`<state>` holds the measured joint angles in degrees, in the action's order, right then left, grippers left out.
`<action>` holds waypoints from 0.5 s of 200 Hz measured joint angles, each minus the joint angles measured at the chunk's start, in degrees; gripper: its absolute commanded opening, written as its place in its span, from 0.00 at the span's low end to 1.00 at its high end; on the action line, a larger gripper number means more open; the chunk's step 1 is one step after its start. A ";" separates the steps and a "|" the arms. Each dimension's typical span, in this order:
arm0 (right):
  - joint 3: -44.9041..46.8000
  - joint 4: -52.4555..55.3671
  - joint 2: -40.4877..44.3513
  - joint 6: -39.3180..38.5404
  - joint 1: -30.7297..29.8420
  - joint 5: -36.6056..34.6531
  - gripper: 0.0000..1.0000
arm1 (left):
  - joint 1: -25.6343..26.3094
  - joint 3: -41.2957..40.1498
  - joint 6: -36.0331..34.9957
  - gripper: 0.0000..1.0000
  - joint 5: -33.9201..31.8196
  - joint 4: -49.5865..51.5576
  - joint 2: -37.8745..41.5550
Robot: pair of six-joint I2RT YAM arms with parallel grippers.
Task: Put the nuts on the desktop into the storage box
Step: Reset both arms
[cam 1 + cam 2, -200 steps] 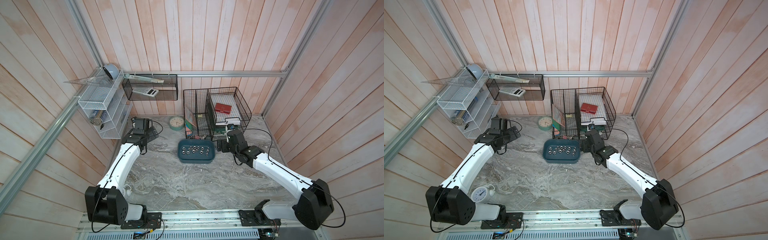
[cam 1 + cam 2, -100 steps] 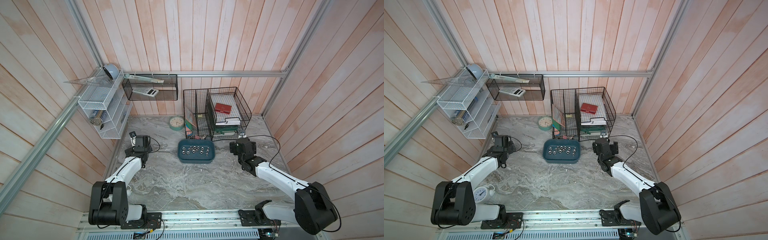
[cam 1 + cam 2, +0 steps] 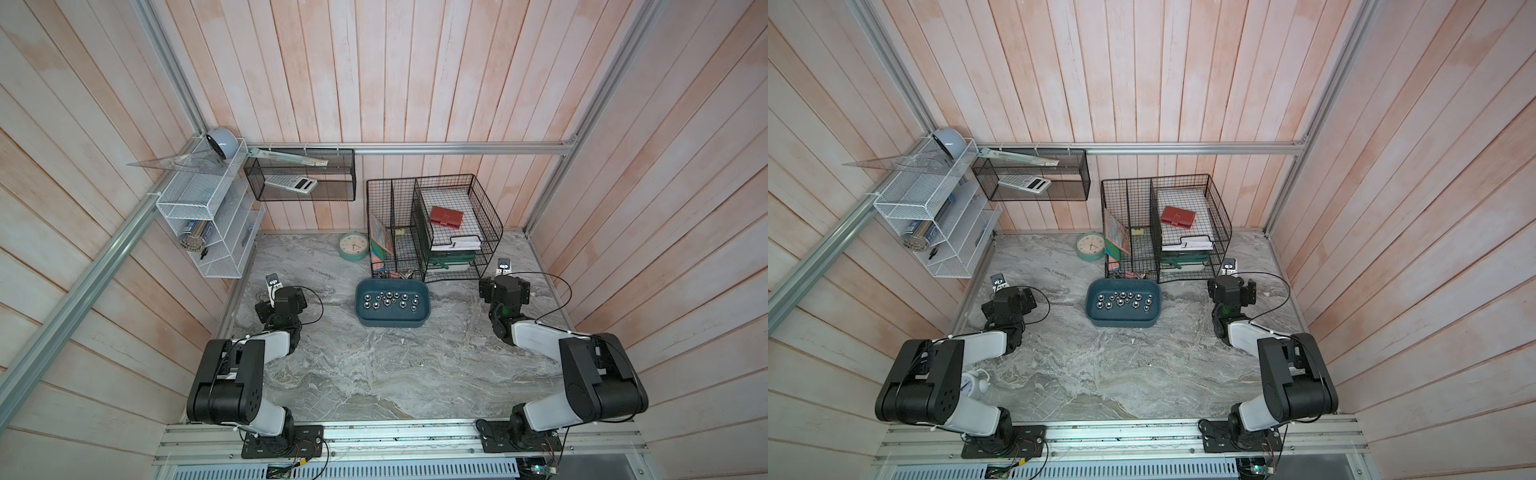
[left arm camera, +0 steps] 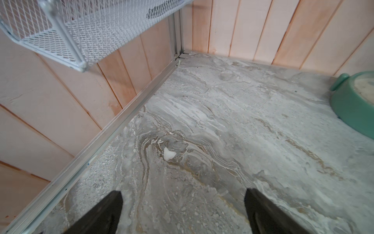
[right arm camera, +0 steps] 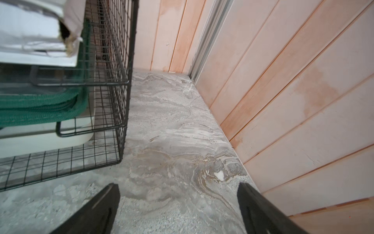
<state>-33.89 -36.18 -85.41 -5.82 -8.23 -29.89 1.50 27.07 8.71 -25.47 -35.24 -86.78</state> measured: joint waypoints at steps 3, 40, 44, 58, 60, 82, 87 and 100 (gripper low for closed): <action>-0.07 -0.02 0.00 0.00 0.15 0.13 0.98 | 0.00 -0.31 -0.11 1.00 0.22 -0.74 0.00; 0.90 1.49 2.99 0.79 0.39 4.28 0.98 | -0.07 -4.79 -1.66 1.00 3.76 -11.13 -1.14; 1.18 1.51 3.50 0.92 0.39 4.52 0.98 | -0.07 -5.09 -1.70 1.00 4.09 -11.72 -1.38; 1.51 2.45 4.85 1.55 0.42 5.44 0.98 | -0.11 -5.68 -2.01 1.00 4.61 -13.05 -1.90; 1.46 2.69 4.94 1.60 0.42 5.60 0.98 | -0.11 -5.73 -2.05 1.00 4.68 -13.31 -1.97; 1.38 6.34 5.16 3.04 0.44 6.91 0.98 | -0.11 -5.77 -2.12 1.00 5.20 -15.19 -2.08; 1.60 6.71 5.16 3.30 0.44 7.17 0.98 | -0.11 -5.77 -2.12 1.00 5.35 -15.56 -2.08; 3.17 5.64 5.14 4.00 0.44 7.82 0.98 | -0.11 -5.77 -2.12 1.00 5.53 -16.26 -2.08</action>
<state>-30.72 -30.55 -80.27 -1.83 -7.79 -22.06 1.39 21.30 6.59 -19.94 -51.51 -88.86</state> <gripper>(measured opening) 0.979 0.999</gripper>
